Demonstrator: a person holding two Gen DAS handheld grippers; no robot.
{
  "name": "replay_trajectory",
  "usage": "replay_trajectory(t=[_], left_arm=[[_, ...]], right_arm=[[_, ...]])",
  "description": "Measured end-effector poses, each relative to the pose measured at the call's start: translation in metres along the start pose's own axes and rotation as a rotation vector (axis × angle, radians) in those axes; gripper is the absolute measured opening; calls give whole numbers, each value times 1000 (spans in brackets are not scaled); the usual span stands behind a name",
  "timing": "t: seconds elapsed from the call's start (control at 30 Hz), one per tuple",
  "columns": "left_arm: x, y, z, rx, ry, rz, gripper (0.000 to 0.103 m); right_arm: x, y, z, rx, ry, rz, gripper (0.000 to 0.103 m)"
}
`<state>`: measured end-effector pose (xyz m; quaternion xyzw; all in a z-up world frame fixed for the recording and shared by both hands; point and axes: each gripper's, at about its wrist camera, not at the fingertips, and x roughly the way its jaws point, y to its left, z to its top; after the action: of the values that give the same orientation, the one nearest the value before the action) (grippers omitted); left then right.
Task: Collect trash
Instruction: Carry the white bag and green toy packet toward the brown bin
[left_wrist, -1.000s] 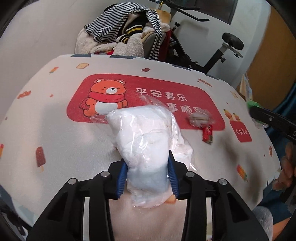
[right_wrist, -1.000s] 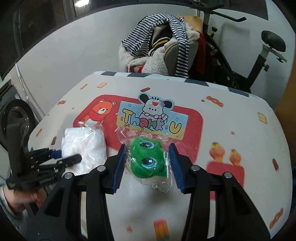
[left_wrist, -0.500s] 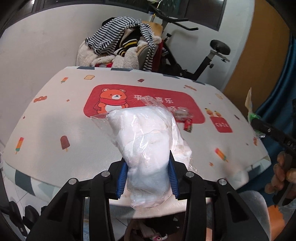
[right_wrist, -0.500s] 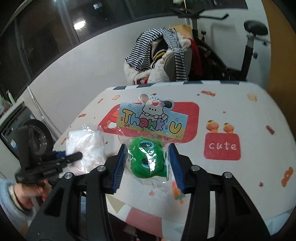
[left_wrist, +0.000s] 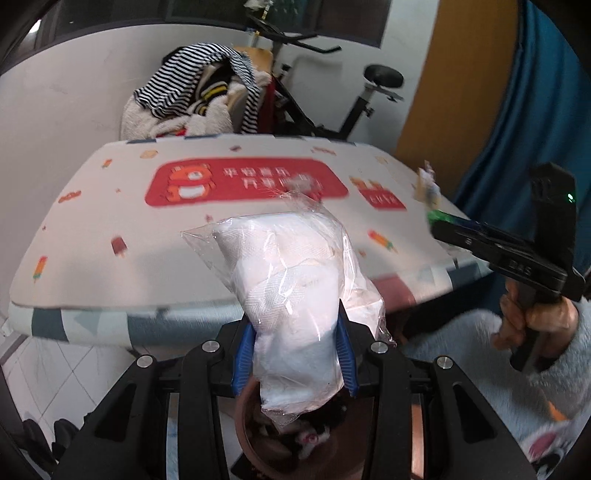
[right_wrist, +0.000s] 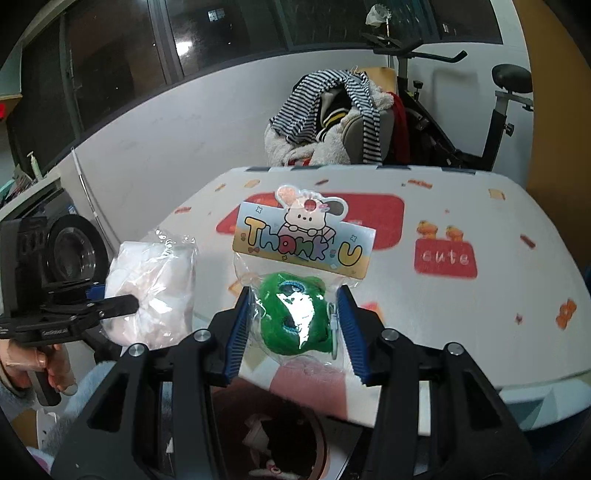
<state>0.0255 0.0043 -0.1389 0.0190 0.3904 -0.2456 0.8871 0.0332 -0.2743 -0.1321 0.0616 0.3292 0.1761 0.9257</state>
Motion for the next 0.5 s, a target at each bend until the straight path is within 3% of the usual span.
replay_trajectory(t=[0.3,0.5], left_arm=[[26,-12,-59,51,178,-12,39],[55,-10,-75,72,269,5,40]], right_arm=[[7,5,-52,27,35,17,48],[8,1,-61,47,39,10,48]])
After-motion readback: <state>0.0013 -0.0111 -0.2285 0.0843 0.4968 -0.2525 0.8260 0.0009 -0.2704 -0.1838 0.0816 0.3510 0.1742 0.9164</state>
